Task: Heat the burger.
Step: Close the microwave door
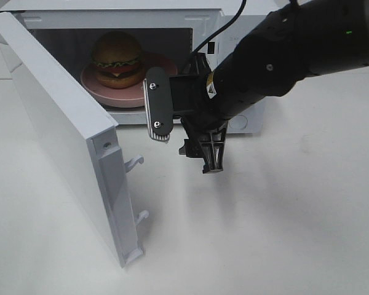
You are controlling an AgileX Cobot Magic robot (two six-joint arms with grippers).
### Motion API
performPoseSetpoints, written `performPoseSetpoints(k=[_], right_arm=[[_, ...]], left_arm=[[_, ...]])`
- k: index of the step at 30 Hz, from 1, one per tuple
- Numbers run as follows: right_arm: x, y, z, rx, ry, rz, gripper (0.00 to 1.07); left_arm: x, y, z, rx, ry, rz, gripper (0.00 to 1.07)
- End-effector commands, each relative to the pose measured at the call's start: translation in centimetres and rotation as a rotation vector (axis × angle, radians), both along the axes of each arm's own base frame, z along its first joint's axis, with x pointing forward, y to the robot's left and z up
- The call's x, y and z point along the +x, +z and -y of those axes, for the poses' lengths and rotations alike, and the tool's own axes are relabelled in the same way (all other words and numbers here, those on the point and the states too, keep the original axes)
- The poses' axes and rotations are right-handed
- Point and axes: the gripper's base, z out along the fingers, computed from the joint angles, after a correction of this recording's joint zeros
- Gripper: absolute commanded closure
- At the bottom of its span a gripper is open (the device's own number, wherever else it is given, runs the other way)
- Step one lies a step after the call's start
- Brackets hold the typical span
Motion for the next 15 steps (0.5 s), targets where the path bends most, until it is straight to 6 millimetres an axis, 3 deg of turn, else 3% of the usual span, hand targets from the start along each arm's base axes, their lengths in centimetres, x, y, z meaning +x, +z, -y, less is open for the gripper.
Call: performPoseSetpoints(k=[1, 15], right_arm=[[-1.2, 0.6, 0.8, 0.016, -0.007, 0.005, 0.34], [-5.3, 2.2, 4.2, 0.101, -0.118, -0.025, 0.34]], left_arm=[[-0.2, 0.1, 0.0, 0.0, -0.004, 0.024, 0.09], [-0.2, 0.1, 0.0, 0.0, -0.004, 0.024, 0.09]])
